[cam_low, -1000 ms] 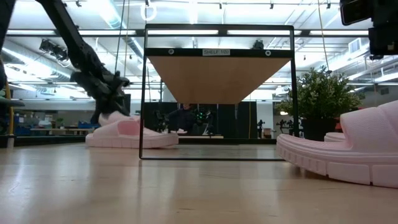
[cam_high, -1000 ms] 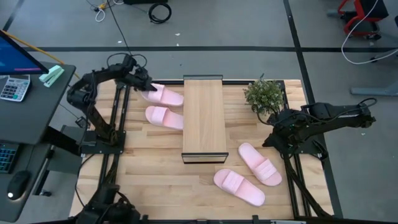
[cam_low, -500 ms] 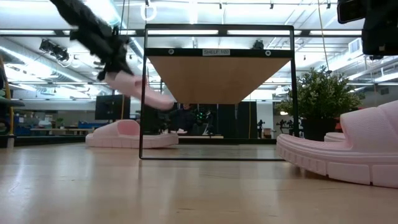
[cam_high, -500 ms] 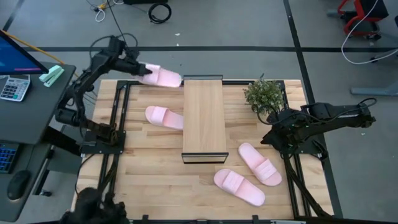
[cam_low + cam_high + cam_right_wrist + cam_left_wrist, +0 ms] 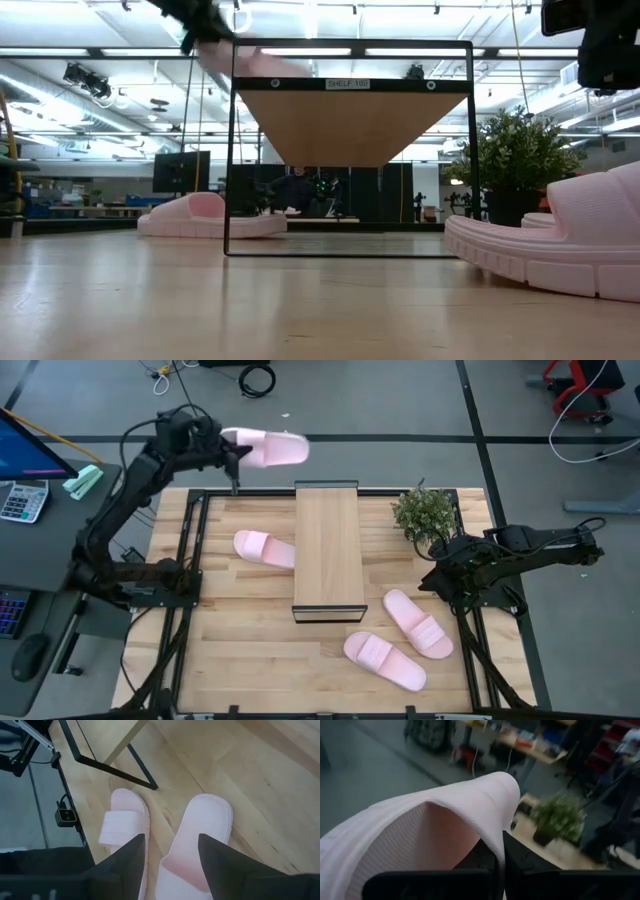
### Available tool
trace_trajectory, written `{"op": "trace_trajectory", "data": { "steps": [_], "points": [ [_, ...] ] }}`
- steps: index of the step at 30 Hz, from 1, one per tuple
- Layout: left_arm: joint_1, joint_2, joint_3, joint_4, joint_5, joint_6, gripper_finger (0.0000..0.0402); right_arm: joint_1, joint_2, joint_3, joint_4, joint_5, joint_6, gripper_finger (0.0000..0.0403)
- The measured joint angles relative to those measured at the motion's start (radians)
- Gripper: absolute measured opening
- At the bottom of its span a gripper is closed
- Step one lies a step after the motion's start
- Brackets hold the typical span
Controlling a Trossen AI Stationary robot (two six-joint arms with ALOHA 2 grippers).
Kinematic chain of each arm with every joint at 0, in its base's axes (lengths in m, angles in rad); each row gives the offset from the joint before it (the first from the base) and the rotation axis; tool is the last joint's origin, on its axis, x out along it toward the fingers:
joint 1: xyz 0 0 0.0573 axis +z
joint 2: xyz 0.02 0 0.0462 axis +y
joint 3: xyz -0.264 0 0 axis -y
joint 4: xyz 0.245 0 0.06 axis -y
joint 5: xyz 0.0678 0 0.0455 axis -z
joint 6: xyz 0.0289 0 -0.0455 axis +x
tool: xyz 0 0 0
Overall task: Pick and place slides into the shelf
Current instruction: Put the pink slipper on the shelf
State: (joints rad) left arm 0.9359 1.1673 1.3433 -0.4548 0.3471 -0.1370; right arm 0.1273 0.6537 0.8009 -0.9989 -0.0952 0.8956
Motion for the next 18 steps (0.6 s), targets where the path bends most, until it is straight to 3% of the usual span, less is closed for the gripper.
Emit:
{"op": "trace_trajectory", "data": {
  "steps": [5,10,18],
  "points": [
    [-0.168,0.002,0.048,0.069,-0.097,-0.083,0.0011,0.000,0.000,0.000,0.000,-0.002,0.000,0.0190],
    [-0.333,0.004,0.053,0.088,-0.159,-0.263,0.0011,0.000,0.000,0.000,0.000,-0.005,0.001,0.0190],
    [-0.606,0.026,0.052,0.070,-0.376,-0.492,0.0011,0.000,0.000,0.000,0.001,-0.034,-0.010,0.0190]
  ]
}}
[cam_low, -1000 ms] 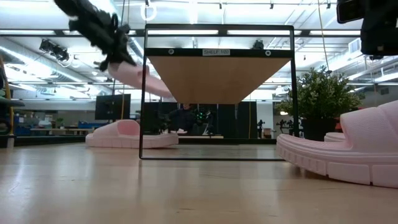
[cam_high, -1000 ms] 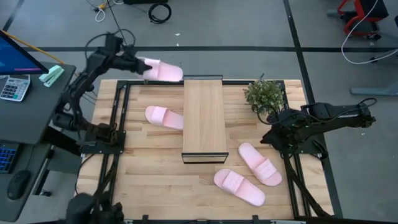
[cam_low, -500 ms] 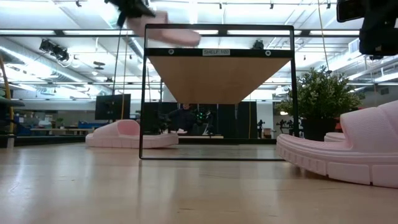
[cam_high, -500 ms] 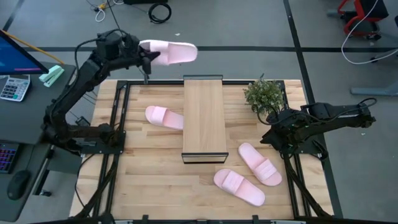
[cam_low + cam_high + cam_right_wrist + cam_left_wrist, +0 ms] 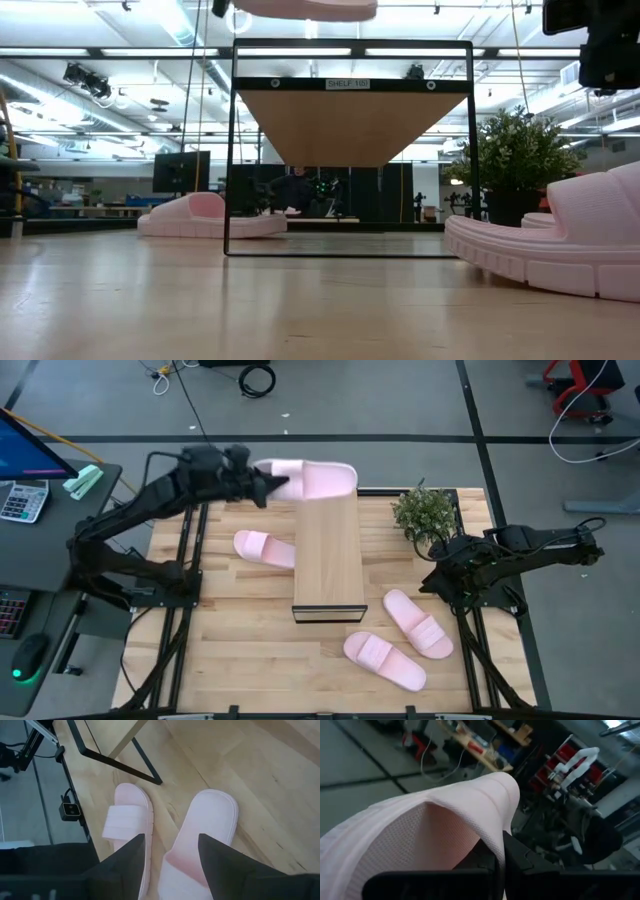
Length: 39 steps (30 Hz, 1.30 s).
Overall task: Pick and place slides into the shelf
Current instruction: Put the pink slipper on the shelf
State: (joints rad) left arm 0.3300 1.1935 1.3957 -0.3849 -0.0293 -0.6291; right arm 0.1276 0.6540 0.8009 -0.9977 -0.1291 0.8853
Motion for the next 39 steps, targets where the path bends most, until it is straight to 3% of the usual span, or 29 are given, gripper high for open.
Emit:
{"op": "trace_trajectory", "data": {
  "steps": [8,16,25,34,39],
  "points": [
    [-0.258,0.107,-0.001,-0.078,-0.153,-0.194,0.0011,0.000,0.000,0.000,0.000,0.000,-0.025,0.0190],
    [-0.421,0.221,-0.002,-0.143,-0.260,-0.390,0.0011,0.000,0.000,0.000,0.000,0.000,-0.026,0.0190],
    [-0.512,0.240,-0.002,-0.249,-0.336,-0.566,0.0011,0.000,0.000,0.000,0.001,-0.008,-0.041,0.0190],
    [-0.538,0.240,-0.002,-0.245,-0.316,-0.590,0.0011,0.000,0.000,0.000,0.001,-0.022,-0.051,0.0190],
    [-0.536,0.234,-0.002,-0.154,-0.279,-0.559,0.0011,0.000,0.000,0.000,0.000,-0.033,-0.051,0.0190]
  ]
}}
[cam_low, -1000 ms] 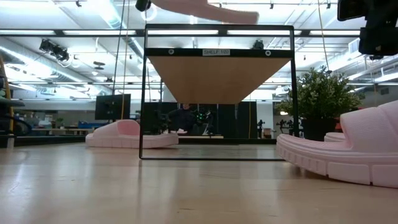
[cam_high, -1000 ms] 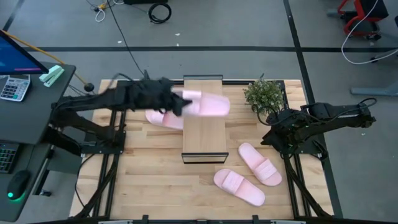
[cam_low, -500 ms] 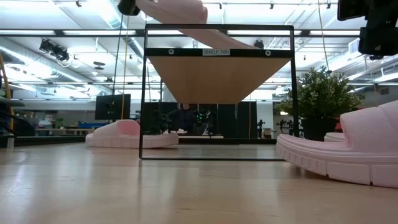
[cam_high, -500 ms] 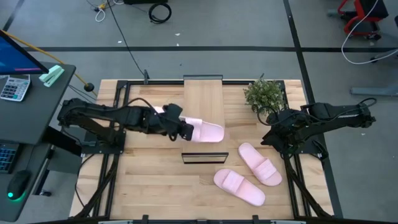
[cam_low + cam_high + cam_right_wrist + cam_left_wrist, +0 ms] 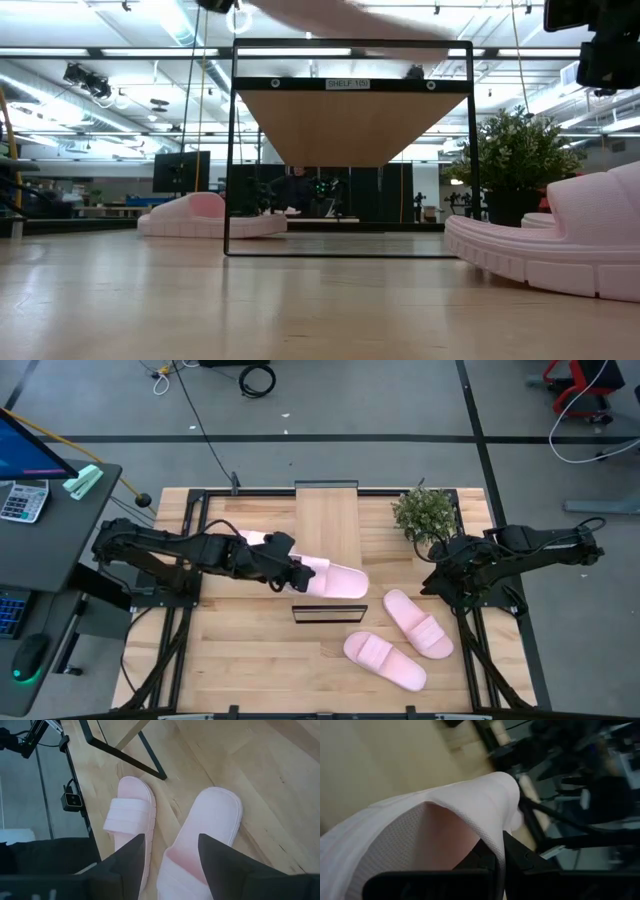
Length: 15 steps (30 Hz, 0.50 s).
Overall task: Pick and place slides into the shelf
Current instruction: Put the pink slipper on the shelf
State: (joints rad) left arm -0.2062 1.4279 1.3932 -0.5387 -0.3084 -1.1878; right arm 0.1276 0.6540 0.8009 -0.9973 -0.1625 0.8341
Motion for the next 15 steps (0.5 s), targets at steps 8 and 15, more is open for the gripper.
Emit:
{"op": "trace_trajectory", "data": {
  "steps": [8,15],
  "points": [
    [0.013,-0.060,-0.184,0.190,0.006,-0.036,0.0011,0.000,0.000,0.000,0.000,0.000,0.000,0.0190],
    [0.013,-0.171,-0.420,0.486,0.002,-0.084,0.0011,0.000,0.000,0.000,0.001,-0.003,0.003,0.0190]
  ]
}}
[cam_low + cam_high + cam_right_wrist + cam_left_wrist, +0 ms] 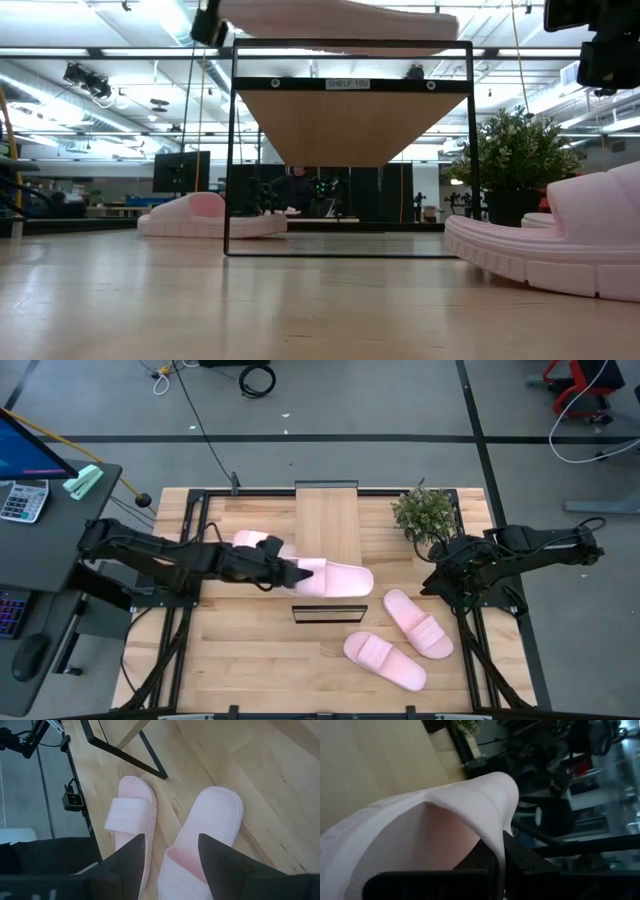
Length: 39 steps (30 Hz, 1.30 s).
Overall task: Pick and place slides into the shelf
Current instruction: Put the pink slipper on the shelf
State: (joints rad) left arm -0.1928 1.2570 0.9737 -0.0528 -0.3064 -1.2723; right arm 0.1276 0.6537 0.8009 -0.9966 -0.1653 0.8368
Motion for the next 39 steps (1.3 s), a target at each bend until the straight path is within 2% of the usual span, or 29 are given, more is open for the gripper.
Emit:
{"op": "trace_trajectory", "data": {
  "steps": [6,18,34,39],
  "points": [
    [-0.002,-0.071,-0.143,0.035,-0.002,-0.059,0.0011,0.000,0.000,0.000,0.004,-0.001,0.009,0.0190],
    [0.000,-0.095,-0.226,0.099,0.062,-0.069,0.0011,0.000,0.000,0.000,0.029,-0.024,0.037,0.0190],
    [0.001,-0.094,-0.230,0.082,0.075,-0.025,0.0011,0.000,0.008,0.000,0.034,-0.024,0.063,0.0190],
    [0.032,-0.094,-0.230,0.084,0.082,-0.019,0.0011,0.000,0.028,0.000,0.034,-0.023,0.060,0.0190]
  ]
}}
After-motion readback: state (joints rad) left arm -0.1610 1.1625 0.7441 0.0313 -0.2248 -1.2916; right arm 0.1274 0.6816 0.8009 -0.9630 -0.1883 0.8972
